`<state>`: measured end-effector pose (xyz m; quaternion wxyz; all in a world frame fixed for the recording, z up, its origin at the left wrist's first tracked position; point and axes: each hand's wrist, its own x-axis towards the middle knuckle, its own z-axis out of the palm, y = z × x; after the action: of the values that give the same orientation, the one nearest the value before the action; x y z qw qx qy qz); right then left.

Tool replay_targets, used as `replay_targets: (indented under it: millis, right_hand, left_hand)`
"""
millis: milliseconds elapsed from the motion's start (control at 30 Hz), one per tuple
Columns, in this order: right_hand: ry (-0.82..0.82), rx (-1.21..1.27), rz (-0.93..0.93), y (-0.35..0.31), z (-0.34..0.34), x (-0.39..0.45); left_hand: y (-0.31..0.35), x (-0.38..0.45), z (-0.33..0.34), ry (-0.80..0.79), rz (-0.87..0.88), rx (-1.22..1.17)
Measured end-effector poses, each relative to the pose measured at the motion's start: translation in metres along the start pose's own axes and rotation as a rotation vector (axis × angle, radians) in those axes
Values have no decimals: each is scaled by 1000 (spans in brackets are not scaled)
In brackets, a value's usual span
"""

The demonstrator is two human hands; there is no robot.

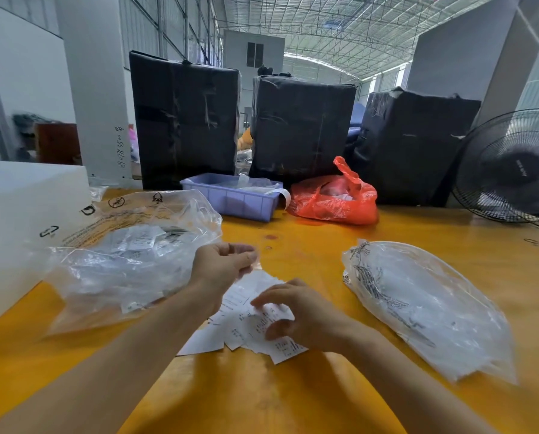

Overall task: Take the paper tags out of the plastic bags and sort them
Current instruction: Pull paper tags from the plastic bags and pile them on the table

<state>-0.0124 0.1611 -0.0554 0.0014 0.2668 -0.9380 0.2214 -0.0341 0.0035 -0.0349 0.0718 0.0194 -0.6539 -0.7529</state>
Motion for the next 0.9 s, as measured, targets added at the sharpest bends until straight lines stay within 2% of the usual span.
replay_targets:
  millis: [100,200,300,433,533,633,767,833,900]
  right_hand:
    - [18,-92,19,3,0,2]
    - [80,-43,45,5,-2,1]
    - [186,106,75,9,-8,-1]
    - [254,454,224,17,-23,-6]
    - [209,538,330,23,-28,-9]
    - [157,477,407,24,-23,-9]
    - [262,313,390,29,-21,-6]
    - [283,363,383,31,-23,-6]
    - [356,520,364,30,-28,-7]
  left_hand:
    - [-4,1,0,-5,-2,90]
    - [-5,0,1,2,-14,132]
    - [-5,-1,1,-28,-21,169]
    - [-3,-2,1,-82,-54,162]
    - [-2,-3,2,-111,-84,152]
    - [-1,-5,3,-135,-88,164]
    - [-1,-5,4,-165,-101,175]
    - [0,-6,4,-181,-112,171]
    - [0,-6,4,-193,-128,153]
